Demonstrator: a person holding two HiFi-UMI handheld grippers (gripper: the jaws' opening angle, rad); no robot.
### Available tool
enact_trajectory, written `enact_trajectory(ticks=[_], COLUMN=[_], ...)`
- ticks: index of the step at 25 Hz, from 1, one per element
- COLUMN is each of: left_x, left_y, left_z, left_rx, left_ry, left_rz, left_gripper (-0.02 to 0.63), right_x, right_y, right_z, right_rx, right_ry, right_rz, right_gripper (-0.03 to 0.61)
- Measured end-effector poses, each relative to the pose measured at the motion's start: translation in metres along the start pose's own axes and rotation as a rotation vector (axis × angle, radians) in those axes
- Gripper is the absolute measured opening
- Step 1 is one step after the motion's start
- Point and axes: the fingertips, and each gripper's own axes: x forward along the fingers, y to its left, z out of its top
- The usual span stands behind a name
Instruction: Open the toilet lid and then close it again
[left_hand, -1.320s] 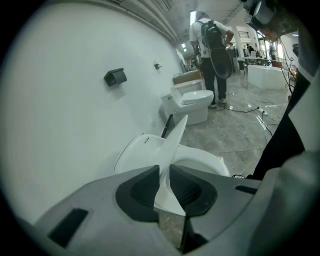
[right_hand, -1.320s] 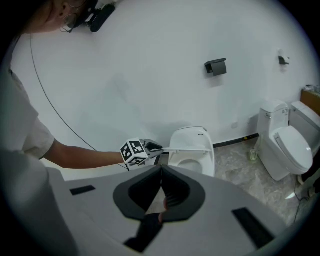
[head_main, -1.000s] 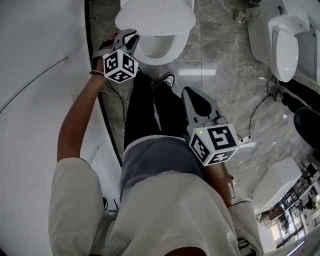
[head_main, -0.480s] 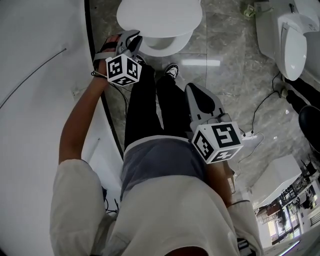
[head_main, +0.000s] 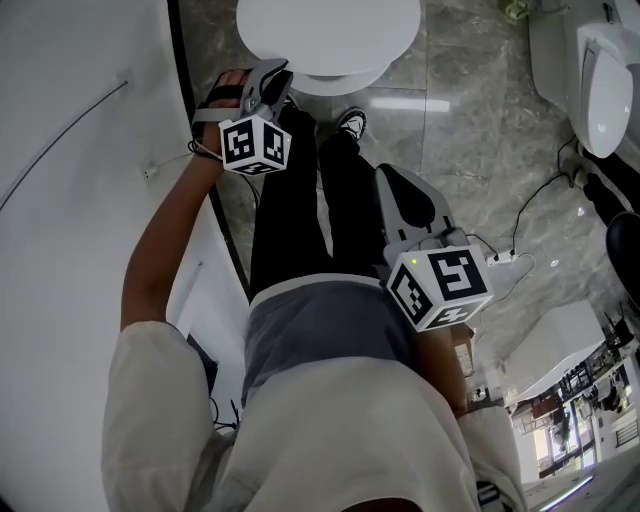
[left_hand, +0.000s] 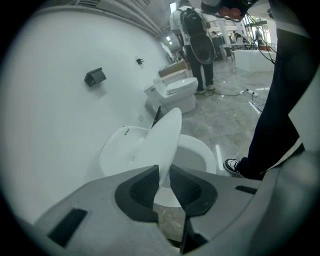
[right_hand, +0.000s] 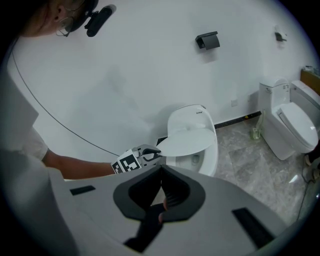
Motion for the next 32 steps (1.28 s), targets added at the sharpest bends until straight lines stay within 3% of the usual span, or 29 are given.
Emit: enact_trajectory(ticks=[14, 32], left_x=[0.026, 0.061], left_y=[-0.053, -0.108], left_z=[-0.024, -0.053], left_rx=[0.087, 0.105], left_ry=[0.03, 0.072], left_rz=[-0.021, -0.06], left_gripper=[0.058, 0.071], right_x=[0.019, 0.042], right_y=[-0.027, -0.038], right_z=[-0.032, -0.067], right_rx=[0.083, 0.135], right_ry=[0.039, 0.103], right_rz=[-0.007, -0.017], right_gripper=[0.011, 0.011])
